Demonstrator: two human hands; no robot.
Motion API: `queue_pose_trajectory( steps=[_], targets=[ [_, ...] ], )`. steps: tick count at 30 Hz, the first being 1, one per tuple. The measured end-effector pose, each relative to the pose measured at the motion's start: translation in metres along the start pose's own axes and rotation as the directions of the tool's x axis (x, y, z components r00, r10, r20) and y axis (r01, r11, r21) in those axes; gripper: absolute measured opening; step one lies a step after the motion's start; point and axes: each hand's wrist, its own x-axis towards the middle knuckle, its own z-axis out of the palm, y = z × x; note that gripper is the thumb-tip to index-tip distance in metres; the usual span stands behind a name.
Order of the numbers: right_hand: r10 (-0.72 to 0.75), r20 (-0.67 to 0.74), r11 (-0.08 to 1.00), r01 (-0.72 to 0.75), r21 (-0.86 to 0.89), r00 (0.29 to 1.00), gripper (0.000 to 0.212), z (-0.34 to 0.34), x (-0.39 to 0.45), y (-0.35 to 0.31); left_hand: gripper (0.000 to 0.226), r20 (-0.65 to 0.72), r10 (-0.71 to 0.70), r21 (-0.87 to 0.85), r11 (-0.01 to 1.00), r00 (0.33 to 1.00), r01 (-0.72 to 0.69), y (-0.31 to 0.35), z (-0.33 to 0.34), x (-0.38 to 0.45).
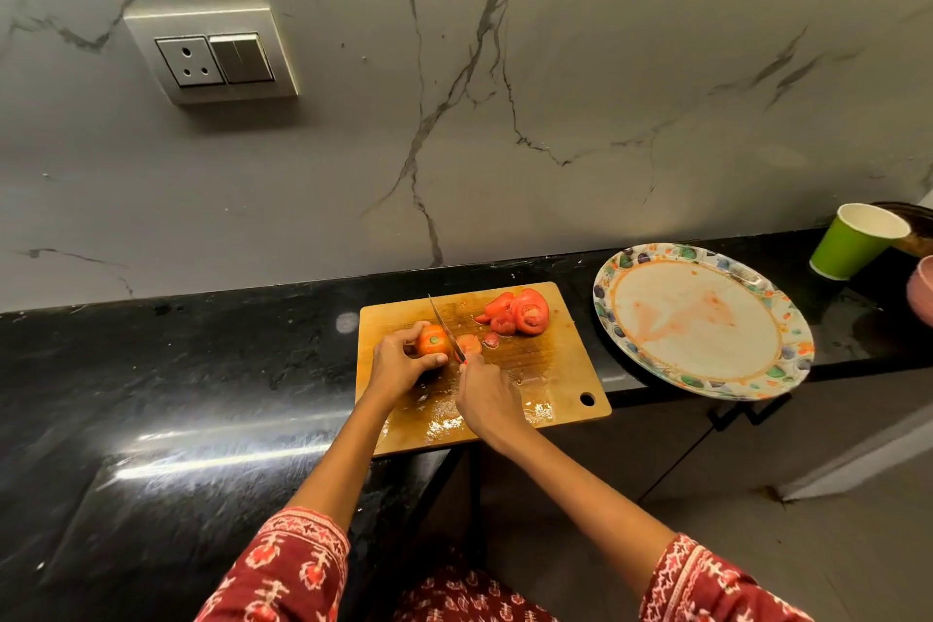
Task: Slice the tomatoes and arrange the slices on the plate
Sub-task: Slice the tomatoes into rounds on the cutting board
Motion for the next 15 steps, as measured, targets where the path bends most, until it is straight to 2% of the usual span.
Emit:
queue_pose_trajectory(
  steps=[10,15],
  targets=[
    [-0.032,0.005,0.999,0.032,-0.005,0.999,0.033,0.0008,-0.0002,-0.0020,0.064,-0.027,0.014,-0.006,1.000,1.000,-0.014,-0.0002,0.0022,-0.0006],
    [-0.023,0.024,1.000,0.024,-0.008,0.999,0.025,0.0001,0.0047,-0.0076,0.061,-0.024,0.082,0.032,0.996,0.996,-0.081,-0.0044,0.0026,-0.0025]
  ],
)
